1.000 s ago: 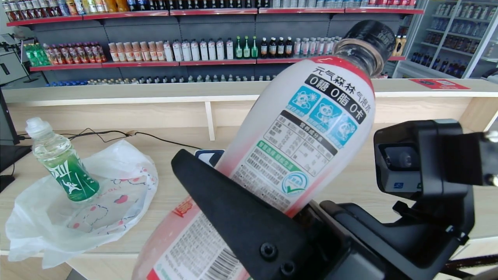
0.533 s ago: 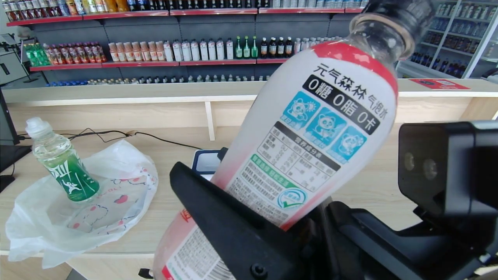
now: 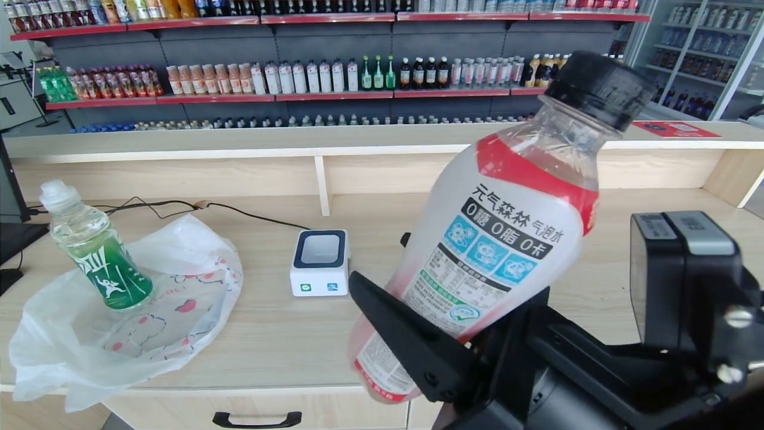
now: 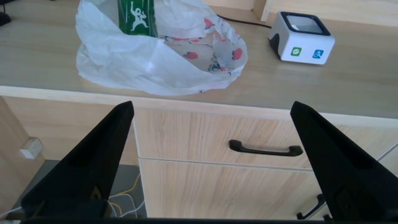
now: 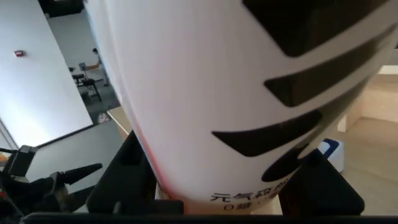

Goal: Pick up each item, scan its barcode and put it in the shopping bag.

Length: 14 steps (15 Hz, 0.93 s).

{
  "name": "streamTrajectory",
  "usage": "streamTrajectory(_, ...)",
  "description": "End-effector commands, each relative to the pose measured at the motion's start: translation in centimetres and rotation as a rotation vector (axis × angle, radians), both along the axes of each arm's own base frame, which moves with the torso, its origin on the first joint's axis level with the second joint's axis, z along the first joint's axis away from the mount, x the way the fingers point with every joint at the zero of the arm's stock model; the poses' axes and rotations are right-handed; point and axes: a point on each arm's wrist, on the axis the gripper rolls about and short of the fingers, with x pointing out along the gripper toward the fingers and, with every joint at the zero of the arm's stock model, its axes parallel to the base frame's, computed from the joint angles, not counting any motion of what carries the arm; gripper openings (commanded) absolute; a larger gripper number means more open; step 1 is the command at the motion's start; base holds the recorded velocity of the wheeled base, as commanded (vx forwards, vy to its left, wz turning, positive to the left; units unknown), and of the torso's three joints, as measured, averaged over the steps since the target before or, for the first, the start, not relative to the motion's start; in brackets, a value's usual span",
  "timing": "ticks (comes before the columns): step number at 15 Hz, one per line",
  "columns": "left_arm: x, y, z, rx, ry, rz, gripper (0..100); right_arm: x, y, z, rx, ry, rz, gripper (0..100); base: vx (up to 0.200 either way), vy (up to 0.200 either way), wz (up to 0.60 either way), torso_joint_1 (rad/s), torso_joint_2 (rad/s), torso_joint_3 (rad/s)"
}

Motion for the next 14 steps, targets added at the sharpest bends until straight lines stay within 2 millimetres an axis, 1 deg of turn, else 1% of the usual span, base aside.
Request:
streamTrajectory(1, 0.0, 0.0, 0.0, -0.001, 0.001, 0.001, 100, 2.1, -1.5, -1.6, -0.092, -0.004, -0.115, 0, 0.0, 0.0, 0.0, 0.0, 0.0, 0.0)
streamTrajectory(3, 0.0, 0.0, 0.0, 0.001, 0.001, 0.001, 100, 3.7, -3.7, -3.2, -0.189, -0.003, -0.229, 0, 0.0, 0.0, 0.0, 0.0, 0.0, 0.0)
streamTrajectory(4, 0.0, 0.0, 0.0, -0.001, 0.001, 0.001, 100, 4.4, -5.0, -3.6, -0.211, 0.01, -0.283, 0, 0.0, 0.0, 0.0, 0.0, 0.0, 0.0)
streamTrajectory(5, 0.0, 0.0, 0.0, -0.001, 0.001, 0.001, 100, 5.7, -7.7, -3.6, -0.225, 0.015, -0.4, 0, 0.0, 0.0, 0.0, 0.0, 0.0, 0.0)
streamTrajectory(6, 0.0, 0.0, 0.0, -0.001, 0.001, 0.001, 100, 6.7, -9.8, -3.3, -0.222, 0.016, -0.497, 0, 0.0, 0.0, 0.0, 0.0, 0.0, 0.0)
streamTrajectory(7, 0.0, 0.0, 0.0, -0.001, 0.001, 0.001, 100, 7.7, -11.6, -2.8, -0.197, 0.016, -0.58, 0, 0.0, 0.0, 0.0, 0.0, 0.0, 0.0)
streamTrajectory(8, 0.0, 0.0, 0.0, -0.001, 0.001, 0.001, 100, 8.4, -12.8, -2.6, -0.177, 0.023, -0.628, 0, 0.0, 0.0, 0.0, 0.0, 0.0, 0.0)
streamTrajectory(10, 0.0, 0.0, 0.0, -0.001, 0.001, 0.001, 100, 8.0, -13.5, -2.7, -0.174, 0.03, -0.636, 0, 0.0, 0.0, 0.0, 0.0, 0.0, 0.0)
streamTrajectory(12, 0.0, 0.0, 0.0, -0.001, 0.001, 0.001, 100, 7.3, -14.1, -3.4, -0.207, 0.05, -0.647, 0, 0.0, 0.0, 0.0, 0.0, 0.0, 0.0)
streamTrajectory(14, 0.0, 0.0, 0.0, -0.001, 0.001, 0.001, 100, 7.2, -14.6, -3.6, -0.214, 0.063, -0.681, 0, 0.0, 0.0, 0.0, 0.0, 0.0, 0.0)
